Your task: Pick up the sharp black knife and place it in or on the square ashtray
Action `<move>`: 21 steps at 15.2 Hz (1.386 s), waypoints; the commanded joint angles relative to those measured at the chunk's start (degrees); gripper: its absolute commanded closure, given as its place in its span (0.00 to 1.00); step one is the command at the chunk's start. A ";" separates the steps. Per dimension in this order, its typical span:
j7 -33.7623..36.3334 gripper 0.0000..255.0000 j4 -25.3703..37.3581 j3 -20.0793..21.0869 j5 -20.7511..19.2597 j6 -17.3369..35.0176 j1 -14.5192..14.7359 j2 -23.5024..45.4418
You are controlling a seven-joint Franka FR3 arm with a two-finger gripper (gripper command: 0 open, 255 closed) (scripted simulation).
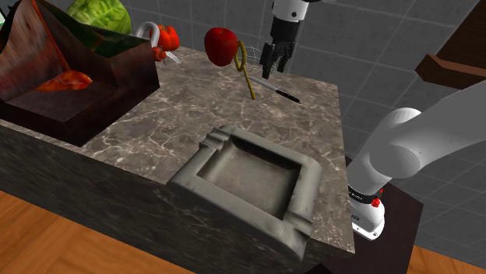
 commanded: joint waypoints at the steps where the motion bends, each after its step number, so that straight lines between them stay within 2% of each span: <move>1: 0.00 0.00 -1.36 0.13 0.21 1.70 0.13 0.37; 5: -0.05 0.00 -4.50 0.30 0.38 5.34 0.23 0.87; 13: -0.05 0.00 -4.49 0.31 0.38 5.33 0.23 0.86; 14: -0.05 1.00 -4.49 0.31 0.38 5.33 0.23 0.86; 21: 0.22 1.00 -5.31 0.53 0.50 5.57 0.36 0.29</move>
